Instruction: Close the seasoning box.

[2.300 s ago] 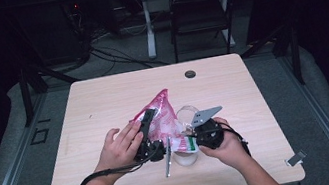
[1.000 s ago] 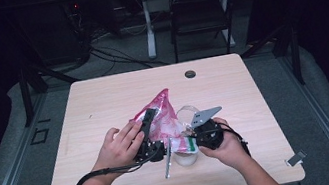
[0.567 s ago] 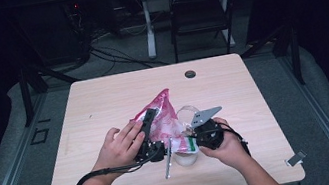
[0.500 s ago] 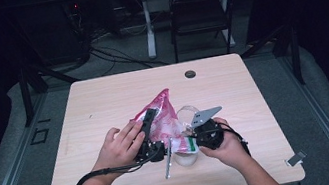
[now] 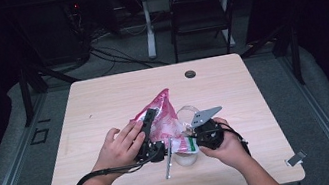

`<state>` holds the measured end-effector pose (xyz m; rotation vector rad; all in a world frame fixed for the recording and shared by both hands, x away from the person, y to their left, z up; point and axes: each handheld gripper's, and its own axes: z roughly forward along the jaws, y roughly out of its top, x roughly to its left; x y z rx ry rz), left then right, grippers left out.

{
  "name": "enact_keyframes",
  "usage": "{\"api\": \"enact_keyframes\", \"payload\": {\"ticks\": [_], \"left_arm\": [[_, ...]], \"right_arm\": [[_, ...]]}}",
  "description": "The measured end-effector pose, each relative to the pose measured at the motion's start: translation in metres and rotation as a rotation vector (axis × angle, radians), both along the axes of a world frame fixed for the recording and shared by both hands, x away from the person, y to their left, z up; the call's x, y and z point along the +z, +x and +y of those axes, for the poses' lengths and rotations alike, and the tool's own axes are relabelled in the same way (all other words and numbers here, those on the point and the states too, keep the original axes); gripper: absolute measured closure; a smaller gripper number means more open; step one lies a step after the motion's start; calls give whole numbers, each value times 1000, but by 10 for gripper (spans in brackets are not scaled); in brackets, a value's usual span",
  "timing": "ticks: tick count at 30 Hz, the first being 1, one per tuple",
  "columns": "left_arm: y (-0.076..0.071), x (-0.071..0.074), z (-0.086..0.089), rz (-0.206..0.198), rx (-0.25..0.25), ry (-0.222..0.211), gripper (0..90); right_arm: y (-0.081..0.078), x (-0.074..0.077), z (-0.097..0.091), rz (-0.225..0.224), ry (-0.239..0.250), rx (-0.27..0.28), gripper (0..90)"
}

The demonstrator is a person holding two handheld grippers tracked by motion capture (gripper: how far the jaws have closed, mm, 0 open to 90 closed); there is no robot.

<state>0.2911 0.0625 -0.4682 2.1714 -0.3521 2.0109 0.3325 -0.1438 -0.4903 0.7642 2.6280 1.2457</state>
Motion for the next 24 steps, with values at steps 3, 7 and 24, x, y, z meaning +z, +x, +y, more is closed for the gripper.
{"api": "enact_keyframes", "payload": {"ticks": [3,7,24], "left_arm": [[-1,0,0,14,15,0,610],[-1,2,-1,3,9,2,610],[1,3,-1,1,1,-6,611]], "right_arm": [[0,0,0,3,0,2,900],[0,0,-1,5,0,-2,900],[1,0,-1,25,2,19,900]]}}
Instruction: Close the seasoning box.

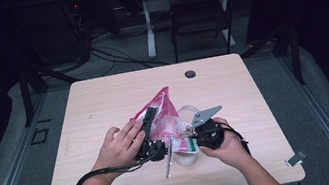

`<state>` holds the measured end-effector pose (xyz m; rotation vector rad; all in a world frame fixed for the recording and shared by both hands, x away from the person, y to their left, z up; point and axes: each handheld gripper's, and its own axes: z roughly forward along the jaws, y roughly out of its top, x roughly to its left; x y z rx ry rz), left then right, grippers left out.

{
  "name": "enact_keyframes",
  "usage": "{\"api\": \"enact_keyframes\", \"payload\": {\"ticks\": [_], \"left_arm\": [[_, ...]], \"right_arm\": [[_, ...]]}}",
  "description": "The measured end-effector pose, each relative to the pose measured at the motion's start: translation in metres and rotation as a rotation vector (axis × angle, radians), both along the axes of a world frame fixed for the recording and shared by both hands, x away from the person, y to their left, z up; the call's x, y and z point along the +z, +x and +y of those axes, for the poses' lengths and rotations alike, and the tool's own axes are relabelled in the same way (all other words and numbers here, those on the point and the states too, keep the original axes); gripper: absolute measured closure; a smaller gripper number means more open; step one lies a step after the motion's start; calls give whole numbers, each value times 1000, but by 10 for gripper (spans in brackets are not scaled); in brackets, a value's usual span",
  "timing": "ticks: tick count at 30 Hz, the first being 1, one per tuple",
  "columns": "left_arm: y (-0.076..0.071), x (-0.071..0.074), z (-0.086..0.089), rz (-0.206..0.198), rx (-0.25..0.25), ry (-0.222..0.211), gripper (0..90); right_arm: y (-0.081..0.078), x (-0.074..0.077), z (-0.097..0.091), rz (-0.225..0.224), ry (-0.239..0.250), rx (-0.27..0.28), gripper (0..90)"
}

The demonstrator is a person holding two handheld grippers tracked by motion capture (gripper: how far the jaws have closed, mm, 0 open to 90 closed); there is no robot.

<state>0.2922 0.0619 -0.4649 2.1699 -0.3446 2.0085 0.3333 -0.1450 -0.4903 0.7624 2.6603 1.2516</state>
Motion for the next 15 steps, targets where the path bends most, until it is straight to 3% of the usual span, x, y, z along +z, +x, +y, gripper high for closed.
{"api": "enact_keyframes", "payload": {"ticks": [15], "left_arm": [[-1,1,-1,-2,-6,-6,610]], "right_arm": [[-1,0,0,5,0,6,900]]}}
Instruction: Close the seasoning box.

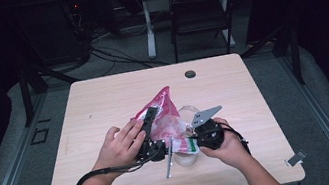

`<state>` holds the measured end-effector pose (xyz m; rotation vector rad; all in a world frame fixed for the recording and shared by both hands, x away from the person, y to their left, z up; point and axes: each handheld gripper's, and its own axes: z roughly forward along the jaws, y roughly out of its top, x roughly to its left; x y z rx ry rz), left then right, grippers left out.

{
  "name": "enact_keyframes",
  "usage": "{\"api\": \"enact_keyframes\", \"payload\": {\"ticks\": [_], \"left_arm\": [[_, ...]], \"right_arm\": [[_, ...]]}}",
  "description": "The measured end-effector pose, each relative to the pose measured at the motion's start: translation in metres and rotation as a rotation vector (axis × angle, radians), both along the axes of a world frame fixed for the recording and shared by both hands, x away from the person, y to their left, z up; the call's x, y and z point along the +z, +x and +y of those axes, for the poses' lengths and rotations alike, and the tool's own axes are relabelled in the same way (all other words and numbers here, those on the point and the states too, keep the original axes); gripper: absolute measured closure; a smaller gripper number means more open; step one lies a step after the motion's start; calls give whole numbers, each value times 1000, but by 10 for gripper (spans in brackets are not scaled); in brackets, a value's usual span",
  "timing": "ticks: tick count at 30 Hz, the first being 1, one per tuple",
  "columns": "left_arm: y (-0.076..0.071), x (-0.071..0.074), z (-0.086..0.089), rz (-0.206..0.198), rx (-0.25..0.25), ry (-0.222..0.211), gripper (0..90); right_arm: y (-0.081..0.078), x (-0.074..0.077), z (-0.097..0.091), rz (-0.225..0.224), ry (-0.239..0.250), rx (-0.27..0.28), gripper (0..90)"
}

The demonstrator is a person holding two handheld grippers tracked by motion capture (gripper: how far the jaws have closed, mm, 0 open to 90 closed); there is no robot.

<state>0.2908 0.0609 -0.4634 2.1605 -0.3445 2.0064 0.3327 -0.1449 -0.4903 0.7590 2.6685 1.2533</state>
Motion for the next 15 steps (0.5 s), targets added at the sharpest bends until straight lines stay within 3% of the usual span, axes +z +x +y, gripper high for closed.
{"api": "enact_keyframes", "payload": {"ticks": [15], "left_arm": [[-1,5,-1,-7,3,24,609]], "right_arm": [[-1,0,1,1,3,2,900]]}}
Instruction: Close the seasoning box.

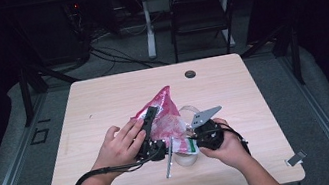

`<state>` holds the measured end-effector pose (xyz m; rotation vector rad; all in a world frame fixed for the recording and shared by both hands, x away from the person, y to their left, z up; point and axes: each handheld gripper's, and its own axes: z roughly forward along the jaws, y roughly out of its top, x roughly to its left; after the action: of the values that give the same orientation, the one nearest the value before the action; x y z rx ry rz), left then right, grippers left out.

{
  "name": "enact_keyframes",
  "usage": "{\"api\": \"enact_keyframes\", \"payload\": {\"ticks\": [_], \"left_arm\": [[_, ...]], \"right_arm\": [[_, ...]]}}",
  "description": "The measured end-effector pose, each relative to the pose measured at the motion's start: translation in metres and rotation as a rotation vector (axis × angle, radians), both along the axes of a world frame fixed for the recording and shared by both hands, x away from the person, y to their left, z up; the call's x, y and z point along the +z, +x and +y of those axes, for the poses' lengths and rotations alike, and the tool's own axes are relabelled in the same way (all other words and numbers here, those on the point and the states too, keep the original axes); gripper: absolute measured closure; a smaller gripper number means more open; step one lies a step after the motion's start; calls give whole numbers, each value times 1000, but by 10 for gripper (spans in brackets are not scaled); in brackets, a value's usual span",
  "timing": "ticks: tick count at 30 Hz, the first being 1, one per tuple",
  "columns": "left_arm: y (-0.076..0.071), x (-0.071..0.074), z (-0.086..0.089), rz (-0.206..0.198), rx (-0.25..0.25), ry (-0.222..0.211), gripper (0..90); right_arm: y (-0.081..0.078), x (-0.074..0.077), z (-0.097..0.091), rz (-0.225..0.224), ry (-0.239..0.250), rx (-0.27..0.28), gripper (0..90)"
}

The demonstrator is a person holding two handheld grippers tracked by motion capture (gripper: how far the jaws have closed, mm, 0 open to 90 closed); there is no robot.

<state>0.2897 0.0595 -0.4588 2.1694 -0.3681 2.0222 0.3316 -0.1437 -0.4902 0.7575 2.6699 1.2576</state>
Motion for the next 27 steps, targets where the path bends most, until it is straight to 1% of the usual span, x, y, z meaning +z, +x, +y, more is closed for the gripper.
{"api": "enact_keyframes", "payload": {"ticks": [1,4,7,9,10,11,14,15,16,21,22,23,24,26,27], "left_arm": [[0,0,0,10,5,-5,609],[0,0,0,8,2,-9,609],[0,0,0,10,4,-2,609],[1,0,0,6,-5,-5,609],[1,0,0,3,-1,6,609],[1,0,0,0,-10,2,609],[2,0,0,2,-10,3,608],[2,0,-1,3,-9,11,607],[2,0,0,14,-2,10,607],[3,1,0,25,4,18,608],[3,1,0,26,5,22,608],[4,1,0,21,-6,18,608],[5,1,0,15,-10,22,609],[5,1,0,16,-10,25,609],[5,1,0,24,-6,25,609]], "right_arm": [[0,0,0,0,3,0,900],[0,0,-1,1,3,2,900],[0,0,-1,-2,-4,4,900],[0,0,0,0,3,0,900],[0,0,0,0,-3,4,900],[0,0,0,0,-5,2,900],[0,-1,1,1,-7,9,900],[0,-1,1,0,-8,9,900],[0,-1,1,1,-11,11,900],[0,-2,2,8,-6,10,900],[0,-2,2,8,-4,9,900],[0,-2,2,8,-7,11,900],[0,-2,2,8,-8,12,900],[0,-2,2,8,-12,14,900],[0,-2,2,7,-13,14,900]]}}
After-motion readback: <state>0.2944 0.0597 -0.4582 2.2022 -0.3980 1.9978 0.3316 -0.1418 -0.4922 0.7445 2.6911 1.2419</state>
